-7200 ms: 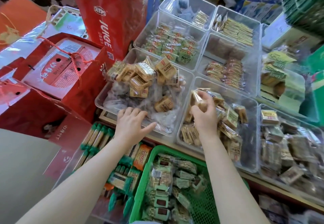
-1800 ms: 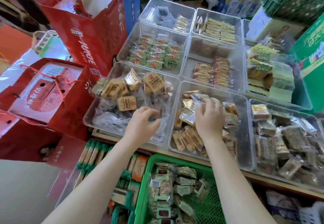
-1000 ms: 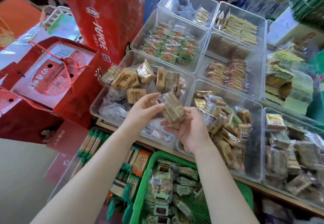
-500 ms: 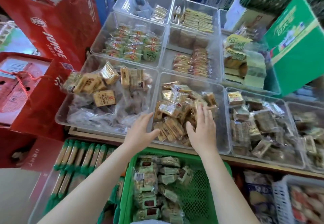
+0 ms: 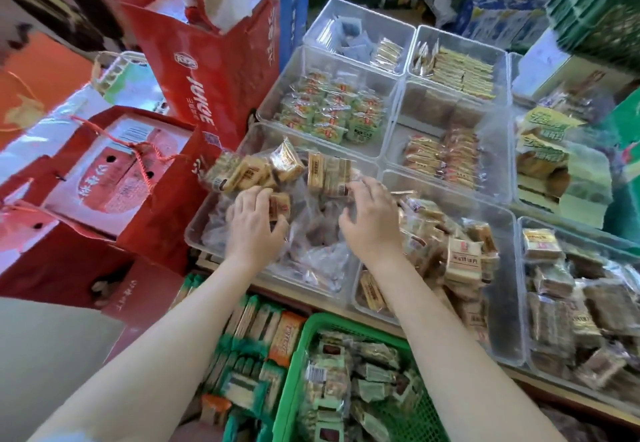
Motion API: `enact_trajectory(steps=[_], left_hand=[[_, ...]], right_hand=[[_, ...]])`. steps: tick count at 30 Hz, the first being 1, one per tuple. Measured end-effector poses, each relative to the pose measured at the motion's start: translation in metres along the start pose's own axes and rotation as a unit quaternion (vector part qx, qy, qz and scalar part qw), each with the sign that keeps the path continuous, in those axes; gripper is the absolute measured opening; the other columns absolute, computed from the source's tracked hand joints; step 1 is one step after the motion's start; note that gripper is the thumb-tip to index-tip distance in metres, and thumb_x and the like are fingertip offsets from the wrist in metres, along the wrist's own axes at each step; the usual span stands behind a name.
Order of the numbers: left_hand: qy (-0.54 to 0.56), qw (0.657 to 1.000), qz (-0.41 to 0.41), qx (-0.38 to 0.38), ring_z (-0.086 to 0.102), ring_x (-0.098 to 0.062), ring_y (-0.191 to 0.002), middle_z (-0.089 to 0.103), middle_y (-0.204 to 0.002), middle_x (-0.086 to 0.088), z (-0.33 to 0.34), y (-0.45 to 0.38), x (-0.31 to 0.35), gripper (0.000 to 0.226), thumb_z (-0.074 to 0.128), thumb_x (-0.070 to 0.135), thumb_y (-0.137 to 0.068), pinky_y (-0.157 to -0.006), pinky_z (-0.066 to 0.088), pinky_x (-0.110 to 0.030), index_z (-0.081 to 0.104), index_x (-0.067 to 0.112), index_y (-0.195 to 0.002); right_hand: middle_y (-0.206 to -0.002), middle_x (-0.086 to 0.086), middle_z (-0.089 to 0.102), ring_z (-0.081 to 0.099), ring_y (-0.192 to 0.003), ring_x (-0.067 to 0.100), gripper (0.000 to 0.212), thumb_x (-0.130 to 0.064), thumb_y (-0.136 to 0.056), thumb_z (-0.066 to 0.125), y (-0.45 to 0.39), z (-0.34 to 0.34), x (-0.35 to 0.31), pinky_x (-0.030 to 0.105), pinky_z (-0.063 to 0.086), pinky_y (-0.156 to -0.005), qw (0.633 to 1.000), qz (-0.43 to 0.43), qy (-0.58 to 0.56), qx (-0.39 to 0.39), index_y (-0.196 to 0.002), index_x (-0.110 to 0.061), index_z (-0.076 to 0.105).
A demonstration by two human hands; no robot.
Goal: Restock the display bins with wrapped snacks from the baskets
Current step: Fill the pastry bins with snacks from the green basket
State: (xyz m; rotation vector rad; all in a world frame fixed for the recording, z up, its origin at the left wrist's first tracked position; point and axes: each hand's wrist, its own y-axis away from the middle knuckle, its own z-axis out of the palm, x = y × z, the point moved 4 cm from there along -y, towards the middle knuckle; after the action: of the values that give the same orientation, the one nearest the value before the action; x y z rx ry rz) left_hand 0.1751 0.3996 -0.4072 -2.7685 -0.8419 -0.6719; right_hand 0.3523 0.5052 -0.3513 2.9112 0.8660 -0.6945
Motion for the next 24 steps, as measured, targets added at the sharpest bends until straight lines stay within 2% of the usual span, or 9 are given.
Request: enact_trajectory(steps=[3, 6, 9, 13, 16, 18, 20, 22, 24], left_hand=[[-0.058, 0.997, 0.030, -0.029, 0.033, -0.029, -0.140, 0.045, -0.147, -0.013, 0.009, -0.005, 0.000, 0.060, 0.053, 0.045, -0.093, -0.113, 0.029, -0.047, 0.044, 0.011, -0.142], [-0.057, 0.998, 0.036, -0.007, 0.042, -0.031, -0.132, 0.052, -0.138, -0.014, 0.008, -0.003, -0.002, 0.058, 0.053, 0.045, -0.088, -0.107, 0.035, -0.048, 0.052, 0.010, -0.134], [-0.044, 0.998, 0.035, 0.018, 0.046, -0.033, -0.128, 0.055, -0.133, -0.015, 0.005, -0.001, -0.004, 0.056, 0.054, 0.044, -0.086, -0.105, 0.037, -0.049, 0.056, 0.009, -0.130], [-0.040, 0.998, 0.040, 0.010, 0.046, -0.031, -0.128, 0.055, -0.133, -0.014, 0.004, 0.000, -0.004, 0.053, 0.051, 0.045, -0.089, -0.105, 0.036, -0.048, 0.056, 0.010, -0.128], [-0.037, 0.999, 0.034, 0.006, 0.044, -0.031, -0.128, 0.054, -0.134, -0.013, 0.005, 0.000, -0.005, 0.054, 0.049, 0.047, -0.089, -0.105, 0.036, -0.048, 0.055, 0.011, -0.129], [-0.034, 0.999, 0.026, 0.005, 0.043, -0.030, -0.129, 0.053, -0.136, -0.012, 0.004, 0.000, -0.005, 0.057, 0.043, 0.051, -0.090, -0.105, 0.035, -0.048, 0.055, 0.012, -0.130], [-0.027, 0.999, 0.017, 0.001, 0.040, -0.029, -0.131, 0.051, -0.138, -0.011, 0.003, 0.000, -0.005, 0.061, 0.033, 0.055, -0.090, -0.107, 0.032, -0.047, 0.054, 0.014, -0.131], [-0.017, 1.000, 0.013, 0.002, 0.039, -0.027, -0.131, 0.051, -0.139, -0.009, 0.002, 0.001, -0.004, 0.064, 0.027, 0.057, -0.091, -0.107, 0.029, -0.045, 0.053, 0.016, -0.133], [-0.013, 1.000, 0.014, 0.008, 0.041, -0.026, -0.129, 0.053, -0.138, -0.007, 0.000, 0.005, -0.003, 0.065, 0.024, 0.057, -0.092, -0.106, 0.030, -0.043, 0.054, 0.016, -0.134]], right_hand=[[-0.151, 0.016, 0.039, 0.039, -0.139, 0.034, 0.056, -0.026, -0.093, 0.058, -0.044, 0.027, -0.011, 0.053, 0.037, -0.112, 0.996, 0.058, -0.017, -0.066, -0.146, -0.018, 0.043], [-0.163, 0.018, 0.014, 0.020, -0.149, 0.040, 0.084, -0.039, -0.090, 0.068, -0.072, 0.054, -0.012, 0.056, 0.027, -0.119, 0.981, 0.109, 0.018, -0.158, -0.157, -0.034, 0.017], [-0.167, 0.016, -0.002, 0.012, -0.151, 0.040, 0.104, -0.032, -0.082, 0.080, -0.084, 0.066, -0.008, 0.054, 0.025, -0.118, 0.963, 0.102, 0.110, -0.223, -0.159, -0.034, 0.011], [-0.152, 0.014, 0.034, 0.041, -0.133, 0.037, 0.064, -0.019, -0.088, 0.070, -0.090, 0.055, -0.006, 0.050, 0.042, -0.105, 0.982, 0.067, 0.097, -0.147, -0.144, -0.021, 0.039], [-0.127, 0.010, 0.049, 0.049, -0.112, 0.032, 0.038, -0.020, -0.090, 0.061, -0.079, 0.036, -0.009, 0.042, 0.047, -0.087, 0.991, 0.057, 0.038, -0.116, -0.125, -0.015, 0.047], [-0.108, 0.005, 0.053, 0.048, -0.100, 0.028, 0.023, -0.021, -0.088, 0.058, -0.066, 0.015, -0.005, 0.038, 0.043, -0.077, 0.997, 0.060, -0.013, -0.050, -0.109, -0.016, 0.049], [-0.108, 0.007, 0.058, 0.050, -0.102, 0.030, 0.026, -0.021, -0.089, 0.056, -0.053, -0.010, 0.009, 0.038, 0.043, -0.079, 0.997, 0.063, 0.002, 0.038, -0.114, -0.014, 0.056], [-0.125, 0.011, 0.059, 0.049, -0.113, 0.032, 0.041, -0.021, -0.093, 0.054, -0.040, -0.033, 0.033, 0.043, 0.045, -0.093, 0.990, 0.092, 0.055, 0.093, -0.133, -0.012, 0.057], [-0.139, 0.011, 0.052, 0.045, -0.123, 0.031, 0.046, -0.024, -0.097, 0.050, -0.030, -0.042, 0.057, 0.047, 0.043, -0.101, 0.985, 0.147, 0.091, 0.027, -0.142, -0.015, 0.051]])
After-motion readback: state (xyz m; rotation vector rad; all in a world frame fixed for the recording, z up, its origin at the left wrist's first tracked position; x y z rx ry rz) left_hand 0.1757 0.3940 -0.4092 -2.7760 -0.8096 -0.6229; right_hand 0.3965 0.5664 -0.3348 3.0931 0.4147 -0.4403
